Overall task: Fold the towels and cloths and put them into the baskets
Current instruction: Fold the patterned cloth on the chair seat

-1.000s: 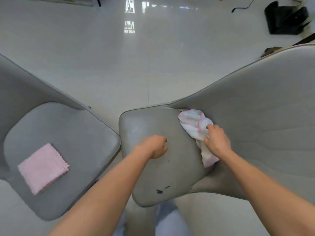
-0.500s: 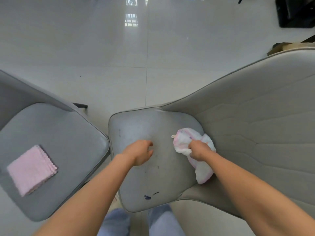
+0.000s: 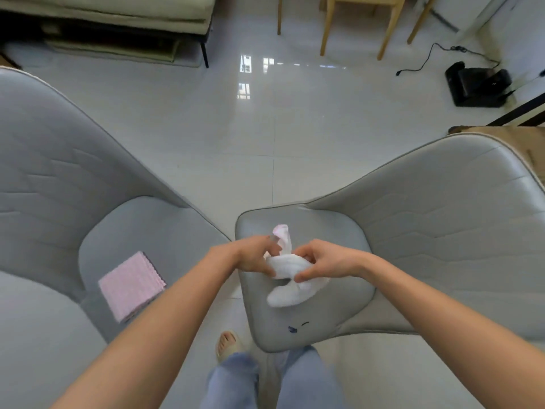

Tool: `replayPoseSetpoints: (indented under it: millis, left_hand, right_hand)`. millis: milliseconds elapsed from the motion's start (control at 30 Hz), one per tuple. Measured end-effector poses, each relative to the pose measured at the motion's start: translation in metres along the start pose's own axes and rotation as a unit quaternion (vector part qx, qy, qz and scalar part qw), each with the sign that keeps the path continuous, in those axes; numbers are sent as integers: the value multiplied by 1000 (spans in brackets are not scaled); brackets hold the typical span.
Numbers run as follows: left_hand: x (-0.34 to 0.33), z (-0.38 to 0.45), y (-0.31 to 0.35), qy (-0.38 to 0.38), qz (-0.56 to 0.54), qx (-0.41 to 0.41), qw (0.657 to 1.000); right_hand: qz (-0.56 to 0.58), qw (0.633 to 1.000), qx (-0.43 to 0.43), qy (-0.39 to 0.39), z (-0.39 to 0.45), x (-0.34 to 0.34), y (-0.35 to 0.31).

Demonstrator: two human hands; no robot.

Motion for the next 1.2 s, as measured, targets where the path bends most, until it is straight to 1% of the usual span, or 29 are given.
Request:
replayPoseSetpoints:
  millis: [67, 167, 233, 300, 367, 400, 433, 467, 500, 567, 600, 633, 700, 767, 833, 867, 933, 1100, 1167, 1200]
  left_hand:
    - [0, -35, -11, 13, -1, 11, 1000]
    - [8, -88, -18, 63, -4, 3, 998]
    - [14, -121, -14, 86, 6, -4, 996]
    - [17, -141, -14, 81, -6, -6, 997]
    - [14, -167, -18, 62, -38, 1, 997]
    - [13, -178, -21, 63, -58, 5, 996]
    - [13, -187, -23, 81, -76, 8, 994]
    - [16, -192, -23, 113, -100, 1, 989]
    - [22, -195, -23, 163, -122, -13, 979]
    - [38, -203, -11, 264, -181, -49, 946]
    - [44, -204, 0, 282, -206, -72, 934]
    - [49, -203, 12, 284, -206, -92, 932]
    - [51, -195, 38, 247, -162, -133, 946]
    - [45, -186, 62, 186, -110, -163, 963]
    - [31, -175, 75, 131, -70, -152, 977]
    - [25, -169, 77, 118, -63, -141, 981]
    - [18, -160, 74, 119, -68, -118, 984]
    - [5, -139, 71, 97, -65, -63, 991]
    - [-2, -135, 65, 101, -73, -39, 991]
    - [-7, -134, 59, 103, -78, -27, 991]
  right_hand:
    - [-24, 999, 1, 35, -10, -5, -23]
    - [-92, 989, 13, 116, -29, -9, -57]
    - [-143, 973, 13, 183, -46, -13, -78]
    - [-181, 949, -7, 258, -58, -6, -86]
    - [-184, 927, -45, 324, -78, 3, -89]
    - [-175, 920, -60, 346, -87, 8, -86]
    - [-166, 916, -69, 359, -96, 13, -86]
    - [-159, 918, -71, 357, -102, 17, -85]
    - [-153, 924, -62, 344, -105, 18, -87]
    - [-141, 944, -12, 299, -111, 13, -105]
    - [-136, 952, 20, 275, -116, 9, -120]
    - [-133, 959, 45, 248, -121, 6, -134]
    - [-114, 970, 73, 202, -128, 2, -154]
    - [-87, 979, 73, 169, -139, 2, -163]
    - [-50, 985, 83, 144, -153, 4, -166]
    - [-32, 986, 93, 135, -160, 6, -168]
    - [6, 986, 107, 128, -170, 10, -168]
    - [42, 979, 98, 175, -181, 29, -149]
    - [36, 972, 87, 215, -185, 40, -139]
    - [37, 964, 85, 250, -186, 47, -135]
Point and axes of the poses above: each hand's wrist, its own z-axis towards the middle knuckle, its own x-axis out of the back of the hand, y = z × x, the point moved 7 cm from there along z, towards the middle knuckle, and after that the axes turned 7 degrees about -x, right-handed, at the moved point
